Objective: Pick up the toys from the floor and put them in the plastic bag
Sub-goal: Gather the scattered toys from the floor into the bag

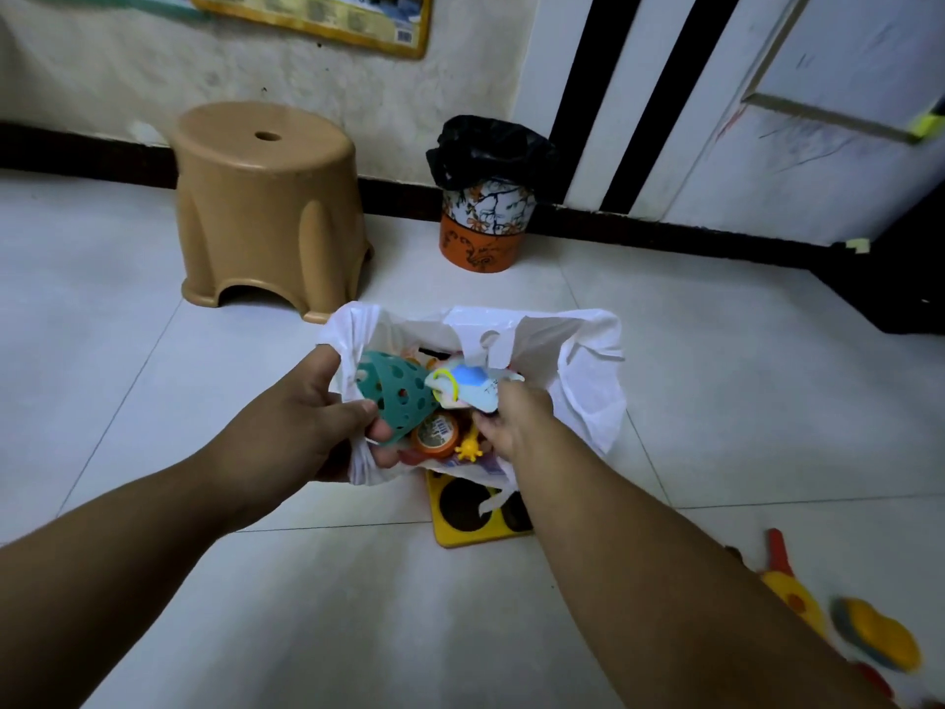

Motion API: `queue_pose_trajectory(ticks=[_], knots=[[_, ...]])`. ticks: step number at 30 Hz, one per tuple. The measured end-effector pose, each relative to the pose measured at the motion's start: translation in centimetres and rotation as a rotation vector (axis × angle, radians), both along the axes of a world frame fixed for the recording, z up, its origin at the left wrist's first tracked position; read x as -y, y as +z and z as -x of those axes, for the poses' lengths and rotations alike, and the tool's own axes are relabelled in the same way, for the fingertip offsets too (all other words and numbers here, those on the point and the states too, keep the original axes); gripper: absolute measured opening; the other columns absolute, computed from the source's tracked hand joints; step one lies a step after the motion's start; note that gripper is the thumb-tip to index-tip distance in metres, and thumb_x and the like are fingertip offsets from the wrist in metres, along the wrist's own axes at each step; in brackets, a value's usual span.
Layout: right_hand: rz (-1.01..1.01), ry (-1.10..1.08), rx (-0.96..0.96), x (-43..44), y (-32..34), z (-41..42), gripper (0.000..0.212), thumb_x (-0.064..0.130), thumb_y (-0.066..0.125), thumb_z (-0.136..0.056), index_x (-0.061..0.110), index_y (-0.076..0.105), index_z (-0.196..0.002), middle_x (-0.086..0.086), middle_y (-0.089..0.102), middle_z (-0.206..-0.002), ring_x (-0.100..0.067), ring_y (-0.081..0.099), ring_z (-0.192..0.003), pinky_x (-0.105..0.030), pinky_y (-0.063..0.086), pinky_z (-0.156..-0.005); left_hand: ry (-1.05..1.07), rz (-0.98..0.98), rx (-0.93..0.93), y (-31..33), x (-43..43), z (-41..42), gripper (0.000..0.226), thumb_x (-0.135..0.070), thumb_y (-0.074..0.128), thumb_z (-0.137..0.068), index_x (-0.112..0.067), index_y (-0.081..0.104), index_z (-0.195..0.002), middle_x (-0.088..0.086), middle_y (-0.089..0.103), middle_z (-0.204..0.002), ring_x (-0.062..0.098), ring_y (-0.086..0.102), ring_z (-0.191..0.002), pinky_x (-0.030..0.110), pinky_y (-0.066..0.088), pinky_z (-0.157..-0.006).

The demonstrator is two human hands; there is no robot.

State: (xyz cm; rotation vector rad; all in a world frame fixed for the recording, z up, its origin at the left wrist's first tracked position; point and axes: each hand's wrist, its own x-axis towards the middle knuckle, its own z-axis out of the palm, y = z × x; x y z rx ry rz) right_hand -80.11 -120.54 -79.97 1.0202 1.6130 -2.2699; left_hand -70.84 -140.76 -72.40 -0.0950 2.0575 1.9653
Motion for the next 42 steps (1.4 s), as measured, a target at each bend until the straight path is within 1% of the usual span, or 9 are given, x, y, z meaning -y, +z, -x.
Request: queue_pose_trajectory(ticks=[6,9,13,17,24,33,37,39,42], knots=[[-0.036,0.012,-0.118,1.9,-0.3,-0.2,0.039,0.011,0.041,-0.1,0.016,0.04,-0.139,-0.013,0.053,-0.135,-0.031,0.057,-0.12,-0.034,0.05,-0.085,-0.041,0.003,0.025,-0.4,0.3,0.1,0.018,-0.009,0.05,-0.096,-0.015,0.047,-0.112,0.009,0.072,-0.074,0.032,0.072,-0.074,0.052,0.058,-0.08],[-0.346,0.128,-0.229,0.7,0.8,-3.4,0.031,0.011,0.047,-0.097,0.01,0.053,-0.127,-0.009,0.064,-0.116,-0.024,0.065,-0.103,-0.042,0.05,-0.095,-0.076,-0.003,0.009,-0.4,-0.1,0.3,0.033,-0.008,0.05,-0.096,-0.029,0.048,-0.122,0.005,0.073,-0.073,0.03,0.073,-0.074,0.051,0.059,-0.079],[-1.009,0.346,-0.635,-1.9,-0.5,-10.0,0.017,0.025,0.052,-0.093,0.019,0.065,-0.103,0.007,0.067,-0.081,-0.001,0.059,-0.07,-0.012,0.048,-0.068,-0.077,-0.025,-0.015,-0.5,-0.8,0.7,0.032,-0.008,0.048,-0.097,-0.033,0.049,-0.117,0.004,0.073,-0.073,0.028,0.074,-0.073,0.048,0.06,-0.076],[-1.511,1.063,-0.983,-4.5,-5.8,-12.6,0.023,0.024,0.051,-0.085,0.016,0.073,-0.091,0.0,0.069,-0.075,-0.011,0.063,-0.067,-0.022,0.051,-0.057,-0.063,-0.046,-0.024,-0.5,-1.1,0.9,0.031,-0.01,0.049,-0.097,-0.034,0.048,-0.116,0.002,0.074,-0.074,0.028,0.074,-0.073,0.044,0.061,-0.073],[-1.567,1.483,0.079,-3.2,-10.7,-9.7,0.075,0.039,0.046,-0.094,0.022,0.002,-0.152,-0.008,0.006,-0.16,-0.036,0.011,-0.145,-0.053,0.02,-0.112,-0.018,-0.082,-0.022,-0.6,-0.9,1.1,0.023,-0.011,0.05,-0.096,-0.032,0.05,-0.104,0.001,0.075,-0.075,0.031,0.074,-0.077,0.04,0.062,-0.068],[-1.549,1.628,0.116,-4.4,-9.7,-14.5,0.09,0.046,0.056,-0.084,0.023,0.002,-0.152,-0.001,-0.009,-0.161,-0.031,-0.012,-0.146,-0.061,0.013,-0.111,-0.003,-0.102,-0.02,-0.6,-1.2,0.9,0.028,-0.012,0.05,-0.096,-0.026,0.048,-0.12,0.012,0.072,-0.087,0.034,0.074,-0.081,0.049,0.06,-0.076],[-1.716,1.442,-0.105,-6.6,-12.4,-21.1,0.038,0.051,0.041,-0.086,0.028,0.054,-0.114,0.005,0.072,-0.112,-0.025,0.057,-0.109,-0.055,0.056,-0.061,-0.024,-0.106,-0.028,-0.6,-2.1,0.6,0.021,-0.01,0.05,-0.096,-0.026,0.051,-0.11,0.011,0.068,-0.083,0.034,0.072,-0.078,0.046,0.06,-0.075],[-1.795,1.396,-0.169,-7.4,-14.7,-24.3,0.033,0.033,0.014,-0.098,0.031,0.047,-0.101,0.011,0.075,-0.09,-0.014,0.07,-0.082,-0.046,0.056,-0.058,-0.021,-0.101,-0.03,-0.6,-2.3,0.6,0.017,-0.008,0.051,-0.095,-0.025,0.051,-0.099,0.009,0.068,-0.078,0.034,0.073,-0.076,0.043,0.061,-0.071],[-1.771,1.45,-0.21,-7.3,-13.2,-25.5,0.023,0.051,0.034,-0.085,0.04,0.05,-0.097,0.013,0.071,-0.088,-0.012,0.06,-0.083,-0.048,0.054,-0.07,-0.022,-0.095,-0.032,-0.6,-2.4,0.6,0.021,-0.008,0.05,-0.095,-0.027,0.048,-0.088,0.003,0.069,-0.068,0.033,0.073,-0.074,0.043,0.06,-0.072]])
